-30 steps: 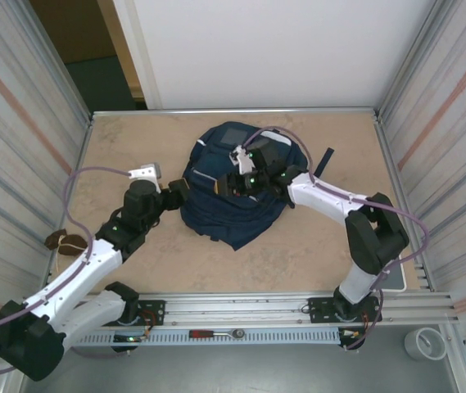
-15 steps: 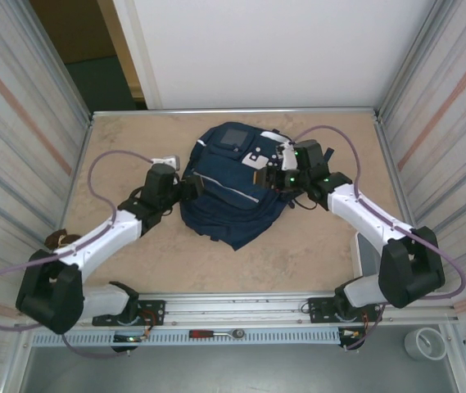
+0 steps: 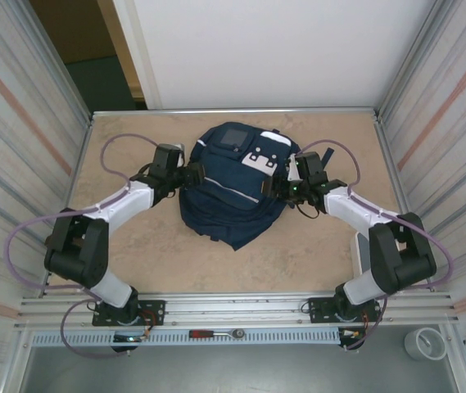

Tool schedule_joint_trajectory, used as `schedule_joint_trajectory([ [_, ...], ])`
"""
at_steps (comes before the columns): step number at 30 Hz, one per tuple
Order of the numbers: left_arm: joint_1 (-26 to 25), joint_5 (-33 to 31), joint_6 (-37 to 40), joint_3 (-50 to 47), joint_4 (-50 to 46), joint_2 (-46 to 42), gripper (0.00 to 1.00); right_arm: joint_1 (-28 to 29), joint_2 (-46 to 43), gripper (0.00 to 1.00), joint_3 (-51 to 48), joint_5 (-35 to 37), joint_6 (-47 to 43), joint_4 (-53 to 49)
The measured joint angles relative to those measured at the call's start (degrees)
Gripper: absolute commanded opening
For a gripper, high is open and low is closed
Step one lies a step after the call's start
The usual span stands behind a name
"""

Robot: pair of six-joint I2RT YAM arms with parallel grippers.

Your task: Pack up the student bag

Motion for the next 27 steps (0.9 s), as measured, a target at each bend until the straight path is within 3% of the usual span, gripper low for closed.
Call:
schedule_joint_trajectory([
  [17,-0.48,3.45,-0.09,-4.00,1.18,2.36,0.76,0.90,2.78,0.62,0.20,2.40,-0.24,1.22],
  [27,-4.57,2.95,-1.20,-7.58,2.40,0.72,0.75,-3.06,5.20,0.63,2.89,1.01,-0.76,0.81],
])
